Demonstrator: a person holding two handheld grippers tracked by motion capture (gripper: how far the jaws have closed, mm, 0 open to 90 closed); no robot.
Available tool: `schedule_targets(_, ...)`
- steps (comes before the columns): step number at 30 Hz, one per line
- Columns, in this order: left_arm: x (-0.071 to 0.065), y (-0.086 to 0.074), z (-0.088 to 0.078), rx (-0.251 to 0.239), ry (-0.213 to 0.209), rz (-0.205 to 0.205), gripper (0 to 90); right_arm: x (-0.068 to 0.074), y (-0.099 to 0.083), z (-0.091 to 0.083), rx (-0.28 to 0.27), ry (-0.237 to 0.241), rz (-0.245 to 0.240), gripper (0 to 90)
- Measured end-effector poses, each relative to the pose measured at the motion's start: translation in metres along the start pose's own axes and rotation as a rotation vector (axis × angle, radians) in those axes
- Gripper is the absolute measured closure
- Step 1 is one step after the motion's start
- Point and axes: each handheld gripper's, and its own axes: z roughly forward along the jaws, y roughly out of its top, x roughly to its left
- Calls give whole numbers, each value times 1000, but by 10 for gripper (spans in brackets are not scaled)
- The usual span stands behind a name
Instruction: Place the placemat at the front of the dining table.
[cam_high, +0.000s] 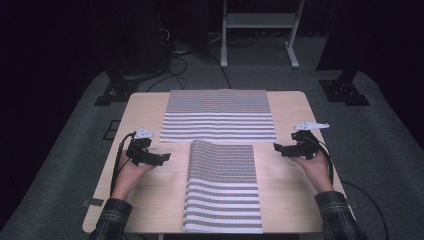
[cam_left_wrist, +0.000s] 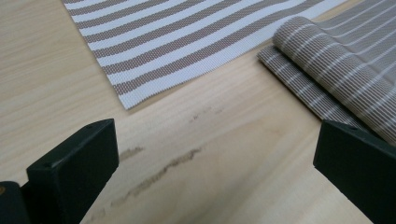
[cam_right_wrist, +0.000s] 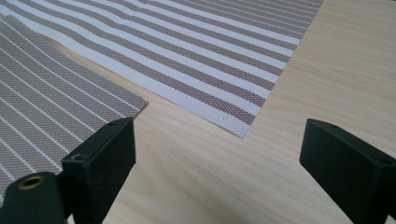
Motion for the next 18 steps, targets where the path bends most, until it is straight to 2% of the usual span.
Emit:
schedule_targets(8, -14, -22, -33, -50, 15, 7, 0, 12, -11, -29, -50, 16, -5, 94)
schedule_targets(14, -27, -39, -49, -60, 22, 32, 0, 21, -22, -44, -71, 29, -28, 94)
schedule_targets(18, -34, -50, -55, -49, 32, 53, 0, 27, -33, -53, -80, 30, -40, 94)
